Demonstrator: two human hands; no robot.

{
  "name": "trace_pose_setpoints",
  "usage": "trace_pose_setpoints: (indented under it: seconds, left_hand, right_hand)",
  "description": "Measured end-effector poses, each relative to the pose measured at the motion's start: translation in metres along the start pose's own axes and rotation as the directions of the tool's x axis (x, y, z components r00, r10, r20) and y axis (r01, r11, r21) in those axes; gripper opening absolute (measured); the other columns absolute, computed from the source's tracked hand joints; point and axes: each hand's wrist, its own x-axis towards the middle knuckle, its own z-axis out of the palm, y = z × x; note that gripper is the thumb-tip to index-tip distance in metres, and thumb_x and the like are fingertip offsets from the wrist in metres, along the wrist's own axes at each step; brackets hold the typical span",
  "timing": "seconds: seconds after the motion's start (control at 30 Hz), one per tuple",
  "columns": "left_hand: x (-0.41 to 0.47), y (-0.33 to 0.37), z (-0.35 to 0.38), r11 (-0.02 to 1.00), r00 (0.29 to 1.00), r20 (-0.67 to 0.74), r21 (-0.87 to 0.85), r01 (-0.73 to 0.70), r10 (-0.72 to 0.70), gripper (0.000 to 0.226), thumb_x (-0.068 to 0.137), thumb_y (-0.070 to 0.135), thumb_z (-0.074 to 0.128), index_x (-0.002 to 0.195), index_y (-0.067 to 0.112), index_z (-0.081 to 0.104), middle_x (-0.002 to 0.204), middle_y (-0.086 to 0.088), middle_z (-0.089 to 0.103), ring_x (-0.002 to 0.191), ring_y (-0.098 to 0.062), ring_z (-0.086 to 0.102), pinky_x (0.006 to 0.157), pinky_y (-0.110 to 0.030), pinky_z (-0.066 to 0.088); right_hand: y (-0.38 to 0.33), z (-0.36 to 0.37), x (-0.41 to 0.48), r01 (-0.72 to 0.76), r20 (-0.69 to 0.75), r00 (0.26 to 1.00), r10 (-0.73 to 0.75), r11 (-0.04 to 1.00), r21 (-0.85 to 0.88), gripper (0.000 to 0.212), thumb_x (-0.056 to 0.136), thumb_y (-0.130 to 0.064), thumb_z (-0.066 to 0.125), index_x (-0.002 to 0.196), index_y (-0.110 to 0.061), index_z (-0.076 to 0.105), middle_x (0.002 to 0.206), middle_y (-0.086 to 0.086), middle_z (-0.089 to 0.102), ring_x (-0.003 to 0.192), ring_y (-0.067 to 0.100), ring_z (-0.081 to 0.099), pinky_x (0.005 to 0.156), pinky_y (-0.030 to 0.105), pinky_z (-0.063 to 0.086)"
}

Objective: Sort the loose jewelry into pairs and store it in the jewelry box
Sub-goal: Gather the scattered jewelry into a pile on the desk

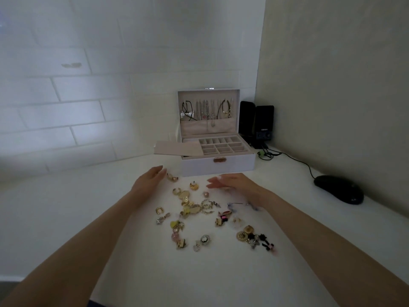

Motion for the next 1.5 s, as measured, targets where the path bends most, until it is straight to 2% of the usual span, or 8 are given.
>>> trace_pose_setpoints:
  seconds: [0.2, 0.63, 0.83, 0.93, 1.1, 1.27, 1.37, 1.5]
  left_hand:
    - [-0.009, 0.014, 0.013, 0.986, 0.981, 0.175, -0.159, -0.060, 0.088, 0.033, 0.095, 0.047, 0.038, 0.115, 0.035, 0.062, 0.116, 0.009, 0.061, 0.108, -0.012, 0.057, 0.098, -0.032, 0.043]
    - [-0.060, 0.056, 0.042, 0.944, 0.883, 0.362, -0.246, -0.220, 0.300, 0.035, 0.095, 0.045, 0.041, 0.116, 0.029, 0.063, 0.124, 0.012, 0.060, 0.112, -0.002, 0.055, 0.101, -0.026, 0.038]
    - [-0.078, 0.025, -0.003, 0.968, 0.843, 0.475, -0.112, -0.225, 0.251, 0.122, 0.043, 0.083, 0.064, 0.143, 0.041, 0.007, 0.143, 0.017, 0.018, 0.133, -0.001, 0.016, 0.105, -0.026, 0.027]
    - [-0.093, 0.008, -0.010, 0.952, 0.801, 0.573, 0.107, -0.286, 0.176, 0.137, 0.031, 0.081, 0.070, 0.136, 0.048, -0.010, 0.146, 0.017, 0.001, 0.138, -0.006, -0.002, 0.117, -0.035, 0.010]
    - [-0.116, 0.027, 0.016, 0.900, 0.828, 0.523, 0.236, -0.367, 0.200, 0.139, 0.031, 0.083, 0.064, 0.138, 0.045, -0.016, 0.146, 0.019, -0.002, 0.131, 0.000, -0.011, 0.109, -0.026, -0.010]
    - [-0.101, 0.047, 0.053, 0.897, 0.876, 0.424, 0.258, -0.358, 0.228, 0.132, 0.046, 0.084, 0.058, 0.146, 0.032, -0.010, 0.157, 0.000, -0.009, 0.144, -0.015, -0.008, 0.116, -0.031, -0.007]
    - [-0.099, 0.059, 0.069, 0.915, 0.894, 0.350, 0.182, -0.359, 0.281, 0.114, 0.065, 0.057, 0.074, 0.148, 0.023, 0.003, 0.155, 0.000, 0.014, 0.143, -0.017, 0.012, 0.118, -0.034, 0.009]
    - [-0.097, 0.057, 0.070, 0.943, 0.891, 0.318, -0.032, -0.330, 0.323, 0.098, 0.066, 0.042, 0.079, 0.145, 0.022, 0.024, 0.145, 0.007, 0.034, 0.127, -0.002, 0.034, 0.103, -0.018, 0.028]
  right_hand:
    - [0.002, -0.003, -0.003, 0.009, -0.019, 1.000, -0.009, 0.999, 0.047, 0.040, 0.094, -0.042, 0.047, 0.118, -0.014, 0.064, 0.112, -0.003, 0.070, 0.110, 0.007, 0.061, 0.105, 0.029, 0.039]
    - [-0.005, 0.006, -0.015, -0.020, -0.006, 1.000, 0.020, 0.994, -0.112, 0.048, 0.094, -0.053, 0.039, 0.127, -0.023, 0.059, 0.133, -0.007, 0.056, 0.124, 0.009, 0.049, 0.112, 0.037, 0.032]
    - [-0.011, -0.014, -0.037, -0.028, -0.191, 0.981, -0.039, 0.940, -0.339, 0.043, 0.089, -0.050, 0.052, 0.120, -0.021, 0.062, 0.123, -0.004, 0.060, 0.115, 0.012, 0.054, 0.087, 0.020, 0.039]
    - [-0.008, -0.031, -0.045, -0.217, -0.199, 0.971, 0.135, 0.847, -0.485, 0.061, 0.083, -0.063, 0.049, 0.129, -0.023, 0.053, 0.129, 0.001, 0.054, 0.094, 0.014, 0.059, 0.077, 0.025, 0.045]
    - [-0.012, -0.024, -0.048, -0.349, -0.239, 0.936, 0.259, 0.775, -0.527, 0.068, 0.083, -0.063, 0.051, 0.134, -0.019, 0.047, 0.121, 0.010, 0.048, 0.074, 0.019, 0.062, 0.049, 0.025, 0.049]
    - [-0.016, 0.010, -0.033, -0.175, -0.148, 0.982, 0.116, 0.856, -0.486, 0.046, 0.093, -0.045, 0.050, 0.121, -0.011, 0.059, 0.115, 0.010, 0.055, 0.089, 0.026, 0.061, 0.062, 0.028, 0.051]
    - [-0.021, 0.021, -0.035, -0.123, -0.137, 0.989, 0.056, 0.830, -0.545, 0.040, 0.096, -0.037, 0.046, 0.114, -0.005, 0.064, 0.103, 0.009, 0.062, 0.089, 0.023, 0.059, 0.076, 0.031, 0.045]
    - [-0.034, 0.009, -0.056, -0.160, -0.135, 0.985, 0.112, 0.888, -0.431, 0.035, 0.094, -0.034, 0.052, 0.116, -0.008, 0.062, 0.112, 0.008, 0.062, 0.096, 0.021, 0.059, 0.080, 0.030, 0.048]
